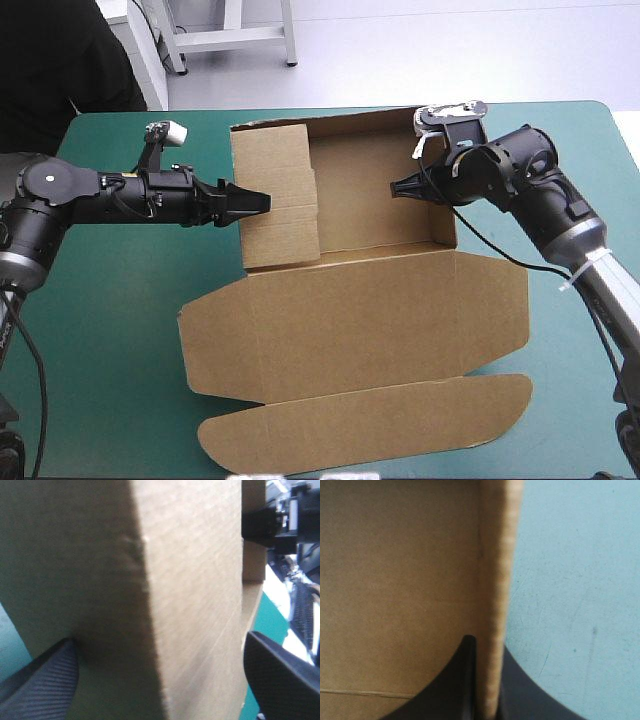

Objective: Fold the box

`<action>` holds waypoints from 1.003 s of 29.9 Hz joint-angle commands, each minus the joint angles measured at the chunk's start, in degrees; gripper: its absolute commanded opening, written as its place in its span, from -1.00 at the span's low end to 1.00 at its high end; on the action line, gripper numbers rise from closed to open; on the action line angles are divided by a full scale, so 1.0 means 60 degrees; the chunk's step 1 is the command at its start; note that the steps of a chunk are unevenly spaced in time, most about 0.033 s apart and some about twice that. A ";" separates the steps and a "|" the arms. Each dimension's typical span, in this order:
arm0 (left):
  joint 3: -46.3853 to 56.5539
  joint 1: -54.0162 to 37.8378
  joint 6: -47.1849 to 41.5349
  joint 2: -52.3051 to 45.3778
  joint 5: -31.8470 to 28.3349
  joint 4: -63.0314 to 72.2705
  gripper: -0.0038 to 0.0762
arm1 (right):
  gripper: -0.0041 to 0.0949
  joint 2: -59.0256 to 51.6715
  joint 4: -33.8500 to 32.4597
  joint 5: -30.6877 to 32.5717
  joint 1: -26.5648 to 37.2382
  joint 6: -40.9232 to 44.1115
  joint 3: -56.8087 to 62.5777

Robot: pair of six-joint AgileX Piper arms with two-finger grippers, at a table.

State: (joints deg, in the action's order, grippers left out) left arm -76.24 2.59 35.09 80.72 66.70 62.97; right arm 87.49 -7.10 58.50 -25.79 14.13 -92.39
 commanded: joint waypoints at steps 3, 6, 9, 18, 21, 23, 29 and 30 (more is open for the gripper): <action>-0.0864 0.1076 -0.2707 -0.0752 -0.1332 -0.2425 0.53 | -0.95 -0.0377 -0.0350 -0.0611 -0.0161 0.0385 -0.0248; -0.0864 0.1625 -0.3845 -0.0824 -0.1727 -0.3623 0.50 | -0.95 -0.0377 -0.0350 -0.0629 -0.0161 0.0511 -0.0248; -0.0864 0.2212 -0.4894 -0.0807 -0.2182 -0.4770 0.50 | -0.95 -0.0377 -0.0326 -0.0645 -0.0161 0.0622 -0.0248; -0.0785 0.3107 -0.7270 -0.0807 -0.3869 -0.6580 0.50 | -0.95 -0.0437 -0.0191 -0.0626 -0.0161 0.0644 -0.0248; -0.0785 0.3107 -0.7496 -0.0722 -0.4054 -0.6594 0.50 | -0.95 -0.0556 -0.0175 -0.0646 -0.0161 0.0644 -0.0248; -0.0785 0.3124 -0.7496 -0.0599 -0.3960 -0.6566 0.50 | -0.95 -0.0637 -0.0214 -0.0659 -0.0206 0.0644 -0.0248; -0.0785 0.3150 -0.7496 -0.0321 -0.3541 -0.6618 0.50 | -0.95 -0.0749 -0.0216 -0.0596 -0.0246 0.0644 -0.0248; -0.0785 0.3150 -0.7496 -0.0321 -0.3541 -0.6545 0.50 | -0.95 -0.0749 -0.0216 -0.0596 -0.0246 0.0644 -0.0248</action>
State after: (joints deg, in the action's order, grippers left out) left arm -79.34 21.01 -9.40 80.51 47.56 22.26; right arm 85.73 -8.15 58.34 -27.29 17.68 -92.39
